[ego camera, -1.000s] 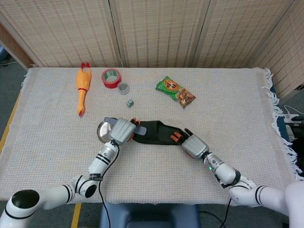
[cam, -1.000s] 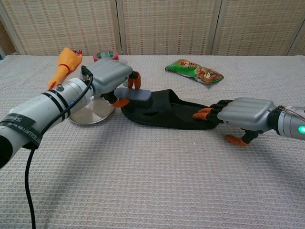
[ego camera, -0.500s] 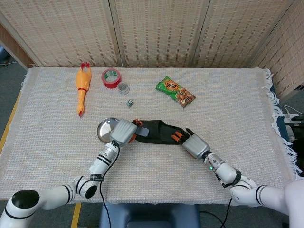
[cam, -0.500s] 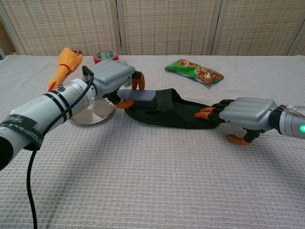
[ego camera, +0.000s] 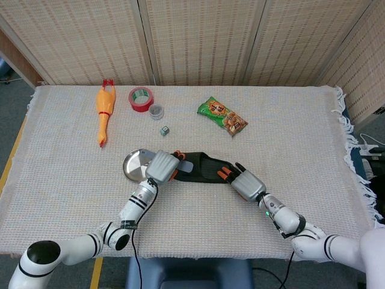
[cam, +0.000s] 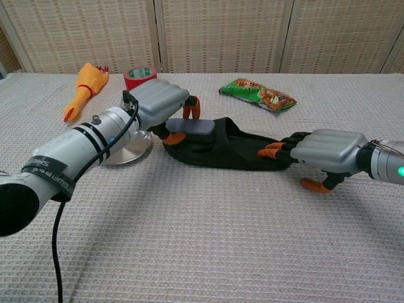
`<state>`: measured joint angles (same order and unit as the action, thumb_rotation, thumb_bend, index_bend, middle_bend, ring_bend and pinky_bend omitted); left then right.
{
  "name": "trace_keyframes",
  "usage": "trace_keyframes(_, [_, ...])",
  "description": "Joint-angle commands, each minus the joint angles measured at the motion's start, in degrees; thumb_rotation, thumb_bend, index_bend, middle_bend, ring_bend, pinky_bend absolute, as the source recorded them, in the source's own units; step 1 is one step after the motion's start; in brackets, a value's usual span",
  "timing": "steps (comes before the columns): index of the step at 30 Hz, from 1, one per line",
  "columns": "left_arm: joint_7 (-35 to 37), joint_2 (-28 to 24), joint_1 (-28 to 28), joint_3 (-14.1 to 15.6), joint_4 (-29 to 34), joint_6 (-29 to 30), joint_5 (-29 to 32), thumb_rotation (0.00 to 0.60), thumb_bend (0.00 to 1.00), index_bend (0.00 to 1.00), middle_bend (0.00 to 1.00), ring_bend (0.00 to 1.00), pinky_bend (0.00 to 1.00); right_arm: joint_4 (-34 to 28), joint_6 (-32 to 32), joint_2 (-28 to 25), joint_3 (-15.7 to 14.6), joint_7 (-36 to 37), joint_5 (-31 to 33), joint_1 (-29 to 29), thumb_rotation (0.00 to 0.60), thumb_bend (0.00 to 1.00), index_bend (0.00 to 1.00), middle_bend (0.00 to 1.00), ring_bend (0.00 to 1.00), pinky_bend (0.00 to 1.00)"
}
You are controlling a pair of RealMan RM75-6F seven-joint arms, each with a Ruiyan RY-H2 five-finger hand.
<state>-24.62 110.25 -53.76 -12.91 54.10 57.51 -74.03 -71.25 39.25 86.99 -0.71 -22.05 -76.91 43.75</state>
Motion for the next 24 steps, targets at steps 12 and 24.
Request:
trace_keyframes(12, [9.4, -1.0, -0.9, 0.6, -4.2, -4.3, -1.3, 0.6, 0.44, 0.54, 0.68, 0.77, 1.0, 0.2, -0.3, 0.2, -0.6, -2.0, 1.2, 0.2, 0.6, 0.51, 0.0, 0.0, 0.0, 0.0])
trace_keyframes(24, [13.6, -4.4, -0.3, 1.2, -3.8, -5.9, -1.7, 0.6, 0.4, 0.51, 0.66, 0.77, 1.0, -0.5, 0.6, -0.9, -0.7, -2.3, 1.5, -0.1, 0.6, 0.52, 0.0, 0.0, 0.0, 0.0])
